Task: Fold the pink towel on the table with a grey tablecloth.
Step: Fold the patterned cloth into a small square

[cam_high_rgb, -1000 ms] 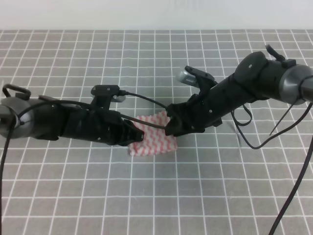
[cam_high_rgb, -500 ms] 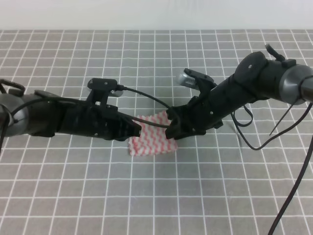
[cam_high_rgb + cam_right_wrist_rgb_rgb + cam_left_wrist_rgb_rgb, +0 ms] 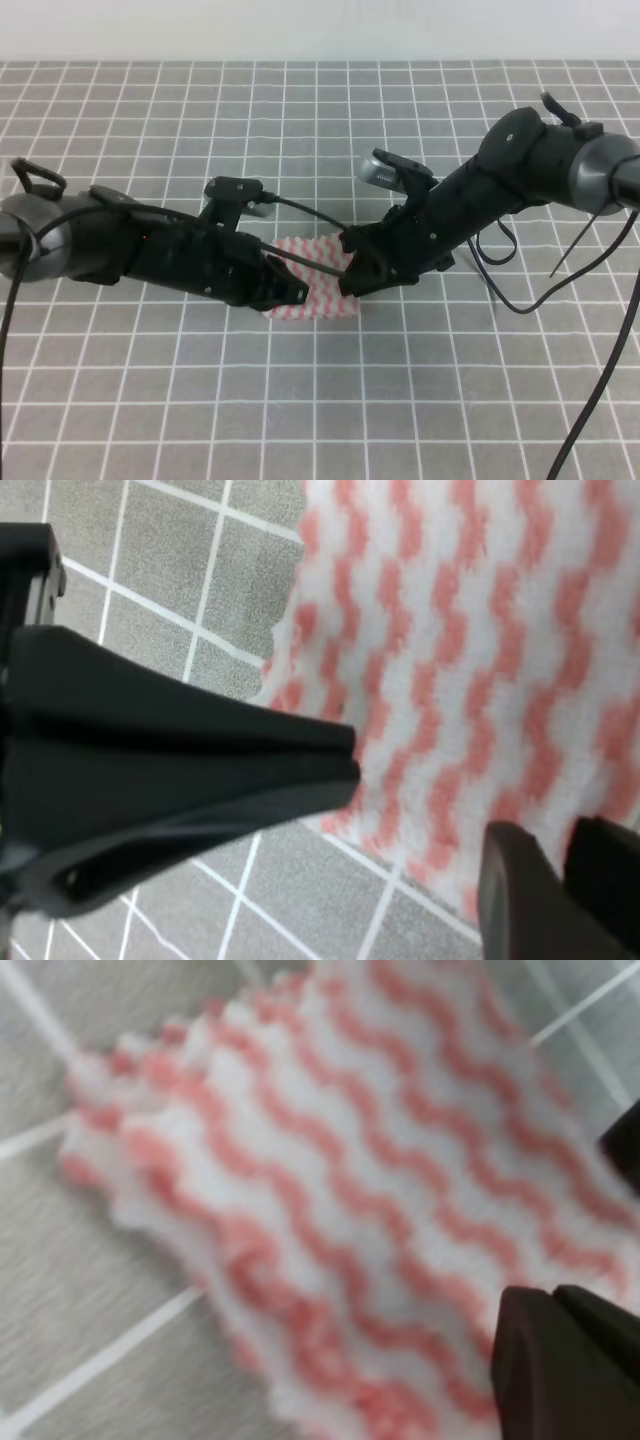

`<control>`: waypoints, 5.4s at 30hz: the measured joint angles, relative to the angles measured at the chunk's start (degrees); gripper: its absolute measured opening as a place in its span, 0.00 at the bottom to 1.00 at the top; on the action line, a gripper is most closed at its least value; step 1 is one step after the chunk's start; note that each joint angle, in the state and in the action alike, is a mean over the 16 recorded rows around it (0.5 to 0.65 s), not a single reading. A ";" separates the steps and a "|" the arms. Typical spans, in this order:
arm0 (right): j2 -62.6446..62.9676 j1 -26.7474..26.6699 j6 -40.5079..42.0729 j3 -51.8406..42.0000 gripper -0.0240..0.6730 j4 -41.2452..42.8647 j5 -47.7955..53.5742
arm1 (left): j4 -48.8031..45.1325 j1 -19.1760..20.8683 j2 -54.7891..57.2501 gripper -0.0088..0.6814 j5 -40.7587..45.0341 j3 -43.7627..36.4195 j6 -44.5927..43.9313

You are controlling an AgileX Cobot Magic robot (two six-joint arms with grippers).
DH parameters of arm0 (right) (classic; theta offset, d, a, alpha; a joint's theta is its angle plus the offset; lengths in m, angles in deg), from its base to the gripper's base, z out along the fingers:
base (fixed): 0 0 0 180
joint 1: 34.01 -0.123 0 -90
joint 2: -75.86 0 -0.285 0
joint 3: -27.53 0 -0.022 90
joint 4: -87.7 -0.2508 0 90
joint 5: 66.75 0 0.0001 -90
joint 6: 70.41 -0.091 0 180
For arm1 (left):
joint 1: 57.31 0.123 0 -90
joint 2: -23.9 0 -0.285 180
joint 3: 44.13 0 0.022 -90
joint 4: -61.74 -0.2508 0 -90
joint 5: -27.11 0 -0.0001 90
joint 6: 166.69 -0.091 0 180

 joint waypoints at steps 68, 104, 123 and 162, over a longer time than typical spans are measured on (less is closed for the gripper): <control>-5.42 0.75 -4.31 6.92 0.01 -2.83 -9.85 | -3.33 1.74 -3.31 0.01 -6.36 2.73 5.70; -0.57 1.52 -1.94 6.87 0.01 -0.85 -1.95 | -4.82 3.52 2.62 0.01 -0.61 2.74 11.44; 10.65 1.61 -6.66 2.45 0.01 12.16 -2.37 | -4.28 3.43 -16.72 0.01 -11.77 -3.21 7.15; 93.50 1.58 -7.52 -62.89 0.01 16.13 -24.47 | -4.43 3.40 -108.69 0.01 -25.52 -55.11 5.11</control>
